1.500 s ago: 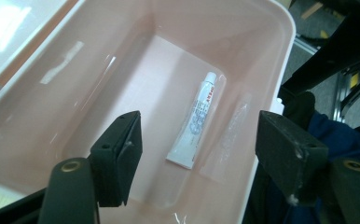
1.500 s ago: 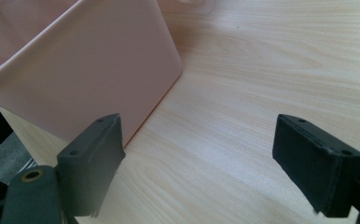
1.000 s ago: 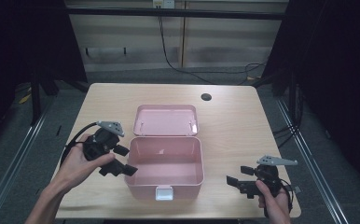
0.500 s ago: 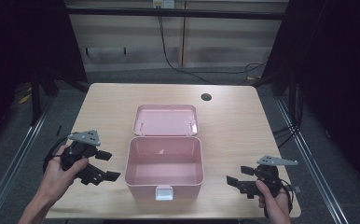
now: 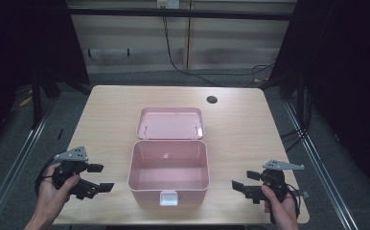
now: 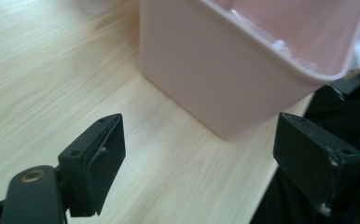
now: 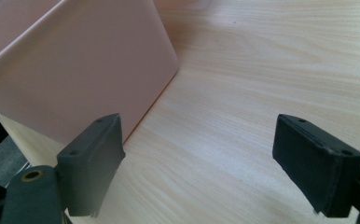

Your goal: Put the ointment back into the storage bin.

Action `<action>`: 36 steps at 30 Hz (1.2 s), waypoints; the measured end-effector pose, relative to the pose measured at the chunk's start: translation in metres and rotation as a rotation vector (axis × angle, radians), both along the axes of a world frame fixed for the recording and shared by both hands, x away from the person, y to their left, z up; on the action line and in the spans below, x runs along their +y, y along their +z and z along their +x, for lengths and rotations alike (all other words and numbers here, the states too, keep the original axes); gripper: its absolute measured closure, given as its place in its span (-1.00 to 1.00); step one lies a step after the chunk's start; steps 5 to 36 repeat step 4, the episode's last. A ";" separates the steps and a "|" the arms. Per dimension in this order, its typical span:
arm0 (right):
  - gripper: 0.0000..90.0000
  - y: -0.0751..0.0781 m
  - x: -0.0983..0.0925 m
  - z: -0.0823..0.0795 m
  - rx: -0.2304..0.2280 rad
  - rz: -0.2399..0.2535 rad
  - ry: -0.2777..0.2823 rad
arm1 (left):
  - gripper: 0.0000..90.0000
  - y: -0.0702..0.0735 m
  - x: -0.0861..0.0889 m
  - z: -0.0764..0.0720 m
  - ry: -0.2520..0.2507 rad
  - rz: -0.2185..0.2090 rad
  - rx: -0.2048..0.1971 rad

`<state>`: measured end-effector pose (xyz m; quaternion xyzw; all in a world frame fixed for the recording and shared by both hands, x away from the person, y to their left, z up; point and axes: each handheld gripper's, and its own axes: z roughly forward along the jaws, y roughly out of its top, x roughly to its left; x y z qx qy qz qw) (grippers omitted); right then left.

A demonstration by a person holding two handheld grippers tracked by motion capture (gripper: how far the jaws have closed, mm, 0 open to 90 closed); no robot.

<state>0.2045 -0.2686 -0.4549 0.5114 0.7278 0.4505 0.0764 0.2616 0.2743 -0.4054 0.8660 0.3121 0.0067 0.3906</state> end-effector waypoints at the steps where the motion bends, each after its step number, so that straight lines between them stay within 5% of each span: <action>1: -0.65 0.000 0.000 0.000 -0.003 0.000 -0.002 | -0.63 -0.004 0.001 -0.001 0.011 0.000 -0.005; 4: -0.64 -0.002 0.001 0.000 -0.012 -0.009 -0.029 | -0.63 -0.015 0.006 -0.006 0.030 -0.009 0.004; 36: -0.64 -0.002 0.001 0.000 -0.012 -0.009 -0.029 | -0.63 -0.015 0.006 -0.006 0.030 -0.009 0.004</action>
